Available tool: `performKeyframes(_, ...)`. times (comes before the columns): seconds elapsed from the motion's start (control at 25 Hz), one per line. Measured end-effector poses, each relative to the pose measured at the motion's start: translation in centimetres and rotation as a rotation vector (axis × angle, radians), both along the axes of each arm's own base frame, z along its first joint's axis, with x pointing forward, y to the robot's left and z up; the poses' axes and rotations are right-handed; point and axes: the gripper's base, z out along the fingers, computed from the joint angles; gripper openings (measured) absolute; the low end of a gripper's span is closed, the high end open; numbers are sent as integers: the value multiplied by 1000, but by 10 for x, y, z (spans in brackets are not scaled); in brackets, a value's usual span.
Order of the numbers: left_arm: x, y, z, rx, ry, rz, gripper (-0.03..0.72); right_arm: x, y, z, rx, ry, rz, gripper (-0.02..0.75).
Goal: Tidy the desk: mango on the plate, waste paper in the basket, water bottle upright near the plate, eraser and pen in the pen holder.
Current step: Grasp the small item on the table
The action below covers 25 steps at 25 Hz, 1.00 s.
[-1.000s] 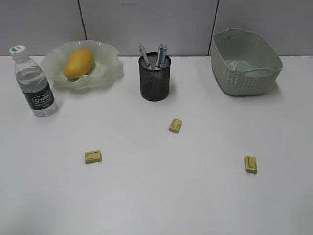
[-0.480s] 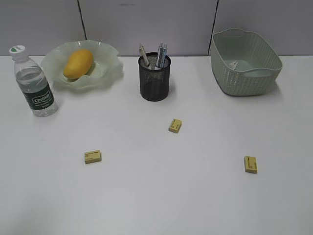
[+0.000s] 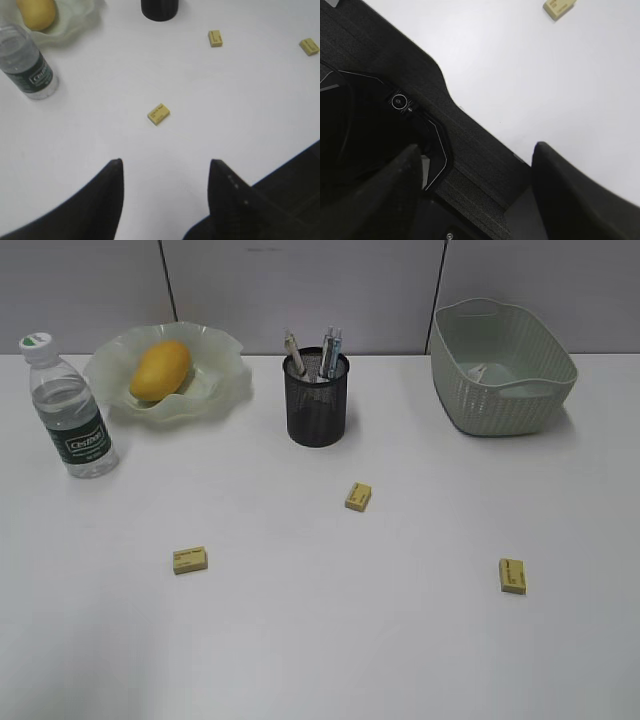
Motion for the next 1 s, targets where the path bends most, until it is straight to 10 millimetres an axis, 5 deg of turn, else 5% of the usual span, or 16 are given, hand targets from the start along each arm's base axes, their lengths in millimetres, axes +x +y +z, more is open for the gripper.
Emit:
performKeyframes(0.16,35,-18,0,79,73,3,480,0,0,0,1,-1,0,538)
performKeyframes(0.6,135,-75,-51,310,340,-72,528,1,0,0,-2,-6,-3,538)
performKeyframes(1.0,179,-101,-101,451,471,-179,528,1,0,0,1,-4,-11,538)
